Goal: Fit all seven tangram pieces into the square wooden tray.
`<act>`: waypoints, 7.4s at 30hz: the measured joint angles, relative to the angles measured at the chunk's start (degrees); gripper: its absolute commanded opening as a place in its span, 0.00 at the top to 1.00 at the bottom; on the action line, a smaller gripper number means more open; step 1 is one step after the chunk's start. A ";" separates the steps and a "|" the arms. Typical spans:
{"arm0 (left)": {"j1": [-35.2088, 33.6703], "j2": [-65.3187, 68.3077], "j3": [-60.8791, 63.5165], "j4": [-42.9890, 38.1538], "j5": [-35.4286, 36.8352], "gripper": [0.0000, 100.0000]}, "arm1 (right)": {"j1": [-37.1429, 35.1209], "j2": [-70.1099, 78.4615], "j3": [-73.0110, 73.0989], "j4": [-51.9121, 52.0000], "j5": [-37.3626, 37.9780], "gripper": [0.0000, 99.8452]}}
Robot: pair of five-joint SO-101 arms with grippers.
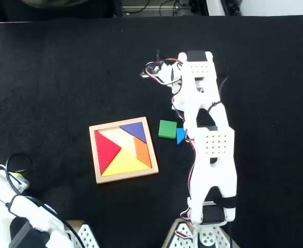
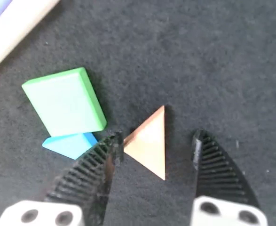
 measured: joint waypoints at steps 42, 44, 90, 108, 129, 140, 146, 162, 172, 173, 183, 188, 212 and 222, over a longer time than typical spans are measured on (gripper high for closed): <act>0.00 0.00 0.00 0.00 0.00 0.80 | 2.90 -1.23 6.77 -5.89 0.00 0.99; 0.00 0.00 0.00 0.00 0.00 0.80 | 2.90 -1.14 6.77 -6.51 0.00 0.99; 0.00 0.00 0.00 0.00 0.00 0.80 | -33.41 -38.07 48.88 -12.92 -78.77 0.99; 0.00 0.00 0.00 0.00 0.00 0.80 | -30.33 -39.91 62.07 -36.40 -93.19 0.99; 0.00 0.00 0.00 0.00 0.00 0.80 | -35.87 -45.19 62.77 -36.57 -93.19 0.99; 0.00 0.00 0.00 0.00 0.00 0.80 | -32.44 -38.42 60.40 -36.40 -93.19 0.99; 0.00 0.00 0.00 0.00 0.00 0.80 | -31.91 -37.98 58.99 -32.70 -92.84 0.99; 0.00 0.00 0.00 0.00 0.00 0.80 | -31.56 -37.98 58.46 -29.71 -92.57 0.98; 0.00 0.00 0.00 0.00 0.00 0.80 | -35.60 -37.98 56.00 -29.27 -88.97 0.86; 0.00 0.00 0.00 0.00 0.00 0.80 | -35.60 -37.98 55.91 -29.27 -88.79 0.85; 0.00 0.00 0.00 0.00 0.00 0.80 | -35.52 -37.98 55.74 -29.19 -88.35 0.85; 0.00 0.00 0.00 0.00 0.00 0.80 | -35.52 -37.98 55.74 -29.19 -86.95 0.88; 0.00 0.00 0.00 0.00 0.00 0.80 | -32.88 -28.40 44.48 -26.73 -76.13 0.99; 0.00 0.00 0.00 0.00 0.00 0.80 | -32.97 -28.40 45.27 -24.18 -75.78 0.99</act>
